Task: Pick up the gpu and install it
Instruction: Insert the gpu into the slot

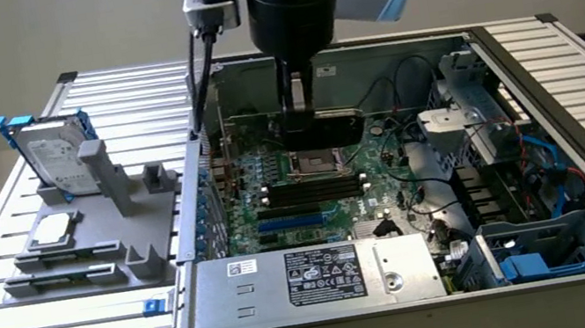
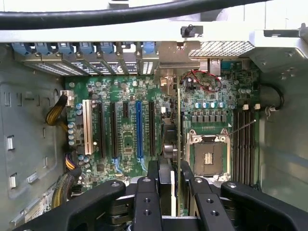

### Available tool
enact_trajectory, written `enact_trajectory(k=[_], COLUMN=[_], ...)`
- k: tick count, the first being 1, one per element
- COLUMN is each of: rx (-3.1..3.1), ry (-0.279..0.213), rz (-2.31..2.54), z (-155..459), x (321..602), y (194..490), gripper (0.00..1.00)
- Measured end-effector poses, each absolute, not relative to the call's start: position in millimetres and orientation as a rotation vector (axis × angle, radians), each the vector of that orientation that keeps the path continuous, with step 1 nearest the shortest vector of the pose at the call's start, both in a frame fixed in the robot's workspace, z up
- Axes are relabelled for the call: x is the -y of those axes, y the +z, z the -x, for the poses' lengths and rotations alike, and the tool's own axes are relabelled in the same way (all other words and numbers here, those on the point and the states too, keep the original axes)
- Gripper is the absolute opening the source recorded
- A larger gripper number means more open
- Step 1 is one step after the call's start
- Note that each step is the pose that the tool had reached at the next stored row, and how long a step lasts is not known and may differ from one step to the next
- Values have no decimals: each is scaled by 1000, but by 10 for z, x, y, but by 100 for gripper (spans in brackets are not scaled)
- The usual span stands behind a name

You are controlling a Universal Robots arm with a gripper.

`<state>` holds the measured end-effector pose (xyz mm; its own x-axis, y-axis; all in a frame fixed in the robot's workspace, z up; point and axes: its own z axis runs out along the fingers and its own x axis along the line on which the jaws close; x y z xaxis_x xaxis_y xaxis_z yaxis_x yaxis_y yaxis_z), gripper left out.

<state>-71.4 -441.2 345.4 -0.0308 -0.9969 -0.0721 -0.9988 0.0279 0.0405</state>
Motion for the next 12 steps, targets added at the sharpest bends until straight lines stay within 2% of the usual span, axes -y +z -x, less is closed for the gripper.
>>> enact_trajectory(k=[12], rx=[-2232], ry=[119], rz=[2179], z=[745], x=[4494], y=[3297], gripper=[29])
